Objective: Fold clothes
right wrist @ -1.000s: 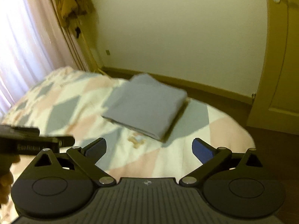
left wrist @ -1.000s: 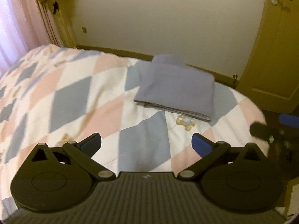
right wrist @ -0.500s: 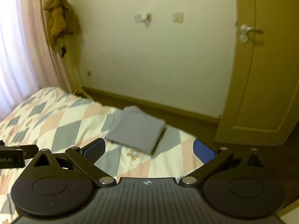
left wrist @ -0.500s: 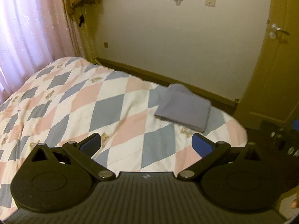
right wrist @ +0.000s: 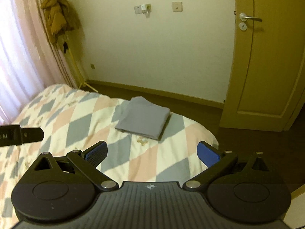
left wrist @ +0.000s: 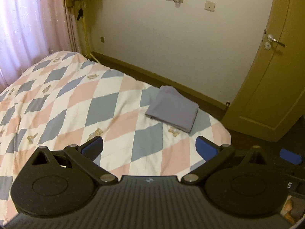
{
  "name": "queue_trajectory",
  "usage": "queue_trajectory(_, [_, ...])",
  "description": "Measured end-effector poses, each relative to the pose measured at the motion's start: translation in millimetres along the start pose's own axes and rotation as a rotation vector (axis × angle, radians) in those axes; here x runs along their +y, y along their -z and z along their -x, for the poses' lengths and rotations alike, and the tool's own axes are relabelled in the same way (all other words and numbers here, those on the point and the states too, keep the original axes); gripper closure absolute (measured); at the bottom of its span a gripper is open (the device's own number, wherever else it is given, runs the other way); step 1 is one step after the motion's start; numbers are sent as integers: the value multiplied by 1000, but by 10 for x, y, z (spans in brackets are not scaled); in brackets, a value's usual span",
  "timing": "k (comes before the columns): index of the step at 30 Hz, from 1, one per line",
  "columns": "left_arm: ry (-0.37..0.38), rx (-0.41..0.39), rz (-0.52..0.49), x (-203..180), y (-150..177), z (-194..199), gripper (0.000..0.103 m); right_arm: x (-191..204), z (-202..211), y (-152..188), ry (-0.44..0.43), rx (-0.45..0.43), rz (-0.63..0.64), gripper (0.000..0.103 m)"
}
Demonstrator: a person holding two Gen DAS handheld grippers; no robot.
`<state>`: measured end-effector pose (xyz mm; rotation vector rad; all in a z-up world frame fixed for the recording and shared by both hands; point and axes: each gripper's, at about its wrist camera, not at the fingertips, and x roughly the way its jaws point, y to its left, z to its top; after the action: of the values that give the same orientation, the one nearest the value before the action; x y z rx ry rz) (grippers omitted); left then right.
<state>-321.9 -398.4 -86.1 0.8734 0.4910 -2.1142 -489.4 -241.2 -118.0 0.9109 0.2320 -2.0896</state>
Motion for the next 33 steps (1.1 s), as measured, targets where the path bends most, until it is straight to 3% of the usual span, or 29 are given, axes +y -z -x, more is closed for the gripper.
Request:
queue_trajectory(15, [-36, 65, -43, -251, 176, -193, 1, -29, -51, 43, 25, 65, 34, 0])
queue_trajectory(33, [-104, 112, -49, -631, -286, -794, 1, -295, -743, -481, -16, 157, 90, 0])
